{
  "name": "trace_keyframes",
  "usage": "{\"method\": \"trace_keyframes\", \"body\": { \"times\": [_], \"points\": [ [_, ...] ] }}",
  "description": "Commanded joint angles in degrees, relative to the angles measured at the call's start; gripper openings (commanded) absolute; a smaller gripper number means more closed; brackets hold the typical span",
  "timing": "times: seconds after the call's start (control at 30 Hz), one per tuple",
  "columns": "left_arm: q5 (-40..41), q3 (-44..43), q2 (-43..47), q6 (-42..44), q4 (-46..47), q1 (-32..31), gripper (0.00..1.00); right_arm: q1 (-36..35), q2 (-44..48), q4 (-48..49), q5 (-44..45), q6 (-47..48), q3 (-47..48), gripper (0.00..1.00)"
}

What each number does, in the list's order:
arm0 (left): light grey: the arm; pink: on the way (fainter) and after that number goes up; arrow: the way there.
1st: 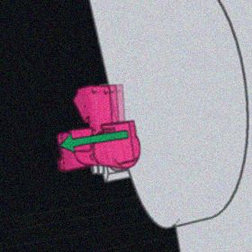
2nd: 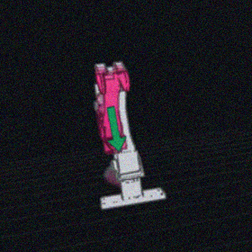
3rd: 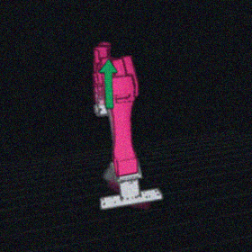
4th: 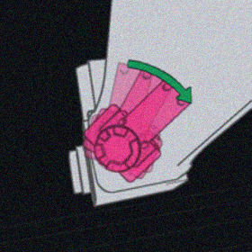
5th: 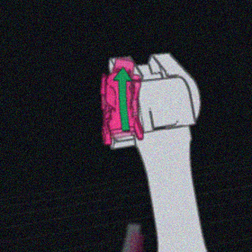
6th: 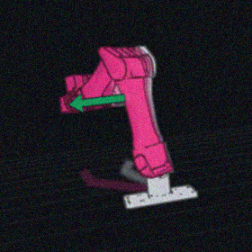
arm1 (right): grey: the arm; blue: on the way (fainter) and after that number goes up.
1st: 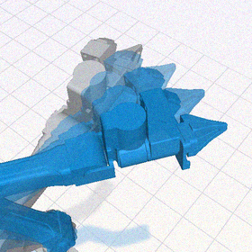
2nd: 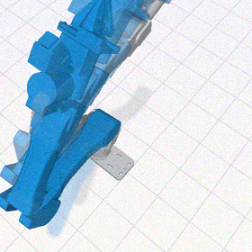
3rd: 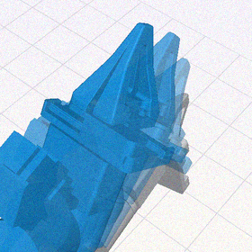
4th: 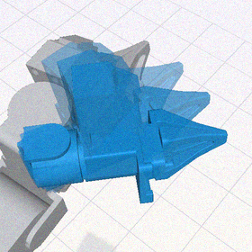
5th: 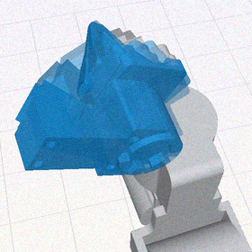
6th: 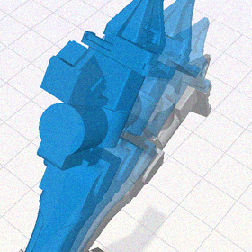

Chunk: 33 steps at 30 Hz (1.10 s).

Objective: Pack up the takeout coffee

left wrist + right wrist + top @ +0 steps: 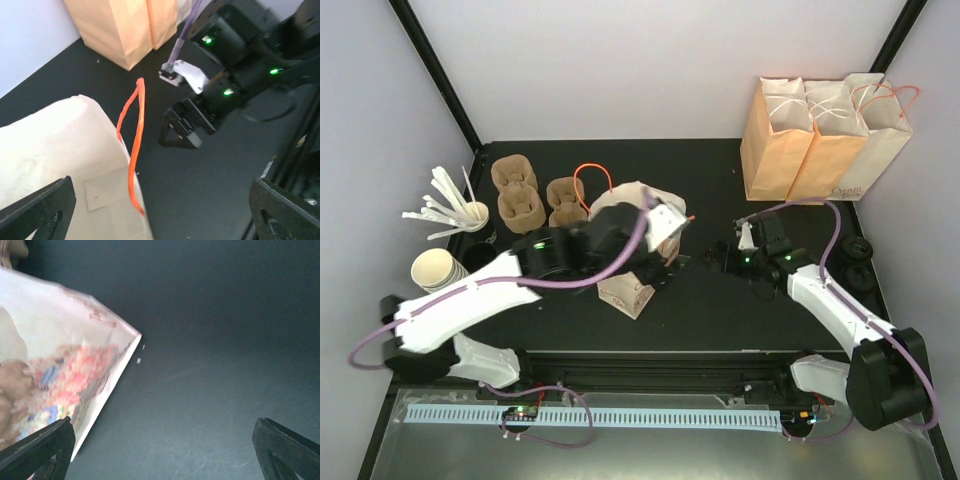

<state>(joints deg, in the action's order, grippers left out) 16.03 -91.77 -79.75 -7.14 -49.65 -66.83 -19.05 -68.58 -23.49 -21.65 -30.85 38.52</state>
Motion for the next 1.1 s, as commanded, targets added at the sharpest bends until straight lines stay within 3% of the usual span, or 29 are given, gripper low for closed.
{"method": "trace_keyframes", "body": {
  "times": [0.0, 0.17, 0.23, 0.37, 0.53, 0.63, 0.8, 0.93, 1.07],
  "points": [
    [-5.8, 3.3, 14.4, -3.8, 4.3, -0.1, 0.99, 0.3, 2.4, -11.2, 14.2, 3.4, 7.9, 1.0],
    [2.8, 10.0, 25.9, -12.4, 4.8, 2.7, 0.99, 0.4, 2.4, -16.0, 13.5, 4.4, 15.1, 1.0],
    [2.6, 12.5, 28.9, -14.1, 3.4, 5.8, 0.99, 0.4, 2.4, -17.3, 14.3, 3.6, 17.8, 1.0],
    [-0.9, 13.5, 29.1, -18.6, -4.8, 15.5, 0.99, 0.9, 1.3, -22.6, 20.4, 0.3, 23.2, 1.0],
    [-7.9, 18.8, 30.5, -22.4, -6.8, 27.8, 0.99, 1.7, 1.1, -27.5, 26.7, -1.0, 27.5, 0.9],
    [-8.0, 22.0, 31.5, -23.5, -6.8, 33.7, 0.99, 1.7, 3.0, -26.7, 25.7, -0.6, 27.6, 0.88],
    [-16.1, 26.1, 31.1, -27.3, -4.5, 43.8, 0.99, 1.7, 6.1, -23.6, 18.4, 1.3, 25.9, 0.87],
    [-23.3, 29.2, 32.4, -29.8, 1.4, 47.5, 0.99, 1.7, 7.0, -25.3, 18.9, 1.7, 27.2, 0.88],
    [-33.8, 31.2, 32.3, -26.0, 10.0, 48.1, 0.99, 1.7, 6.6, -27.9, 20.2, 3.0, 29.7, 0.88]
  ]
}}
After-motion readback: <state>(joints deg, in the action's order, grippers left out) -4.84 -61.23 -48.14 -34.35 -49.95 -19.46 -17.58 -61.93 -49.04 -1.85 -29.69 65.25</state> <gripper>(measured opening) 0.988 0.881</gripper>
